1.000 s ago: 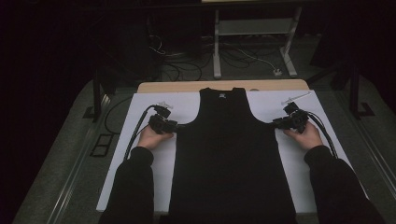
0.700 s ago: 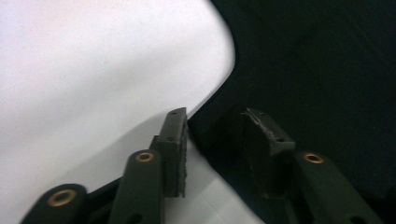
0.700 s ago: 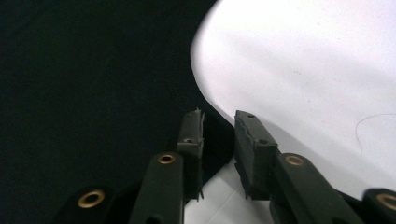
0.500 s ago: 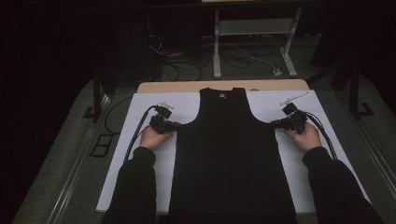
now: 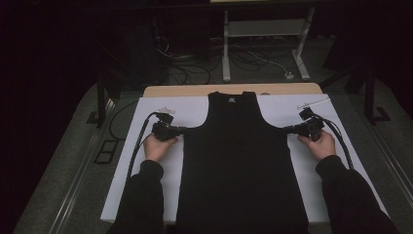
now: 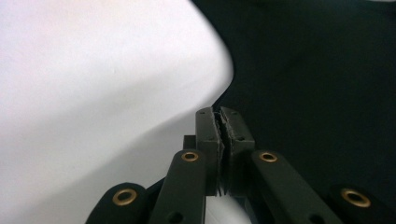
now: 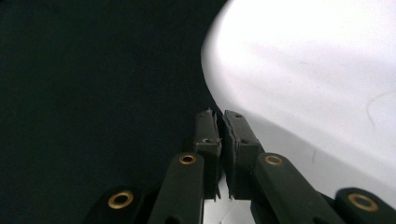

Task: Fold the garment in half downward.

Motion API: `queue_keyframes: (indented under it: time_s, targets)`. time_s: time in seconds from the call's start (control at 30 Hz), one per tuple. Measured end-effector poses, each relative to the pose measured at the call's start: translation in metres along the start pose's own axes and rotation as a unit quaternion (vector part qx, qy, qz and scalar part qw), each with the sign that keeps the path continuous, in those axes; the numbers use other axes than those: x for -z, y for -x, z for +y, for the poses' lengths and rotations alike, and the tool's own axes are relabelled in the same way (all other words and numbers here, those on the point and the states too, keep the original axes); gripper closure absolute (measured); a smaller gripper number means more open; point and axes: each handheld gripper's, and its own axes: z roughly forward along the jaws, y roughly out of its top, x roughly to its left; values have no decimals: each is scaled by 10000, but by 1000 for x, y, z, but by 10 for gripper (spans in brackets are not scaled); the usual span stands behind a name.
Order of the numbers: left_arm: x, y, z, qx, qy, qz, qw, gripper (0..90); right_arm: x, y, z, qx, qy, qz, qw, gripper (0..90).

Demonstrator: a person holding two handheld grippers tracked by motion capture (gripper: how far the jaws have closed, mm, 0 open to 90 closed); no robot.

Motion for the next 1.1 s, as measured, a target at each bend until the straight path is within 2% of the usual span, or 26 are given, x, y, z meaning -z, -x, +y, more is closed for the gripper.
queue_keyframes:
  time_s: [0.17, 0.23, 0.3, 0.33, 0.47, 0.57, 0.63, 0.93, 1.1]
  targets:
    - [9, 1, 0, 115, 241, -150, 9995, 858, 10, -4, -4, -82, 185, 110, 9997, 838]
    - [14, 3, -1, 85, 307, -113, 9994, 857, 12, -7, -6, -118, 211, 151, 9996, 838]
    - [19, 7, -3, -39, 454, -47, 9990, 857, 15, -9, -6, -136, 224, 185, 9995, 839]
    - [20, 8, -3, -15, 480, -55, 9988, 857, 16, -10, -7, -158, 228, 209, 9994, 839]
    - [24, 10, -5, 24, 539, -106, 9985, 857, 21, -12, -9, -204, 303, 251, 9990, 839]
    - [28, 9, -6, 127, 537, -191, 9983, 856, 27, -12, -11, -216, 384, 282, 9986, 839]
    - [31, 9, -8, 202, 625, -258, 9975, 856, 30, -13, -13, -218, 404, 283, 9985, 838]
    - [41, 12, -12, 322, 709, -416, 9961, 855, 44, -17, -19, -255, 580, 381, 9973, 838]
    - [45, 16, -13, 371, 647, -508, 9959, 855, 49, -20, -22, -281, 627, 435, 9967, 837]
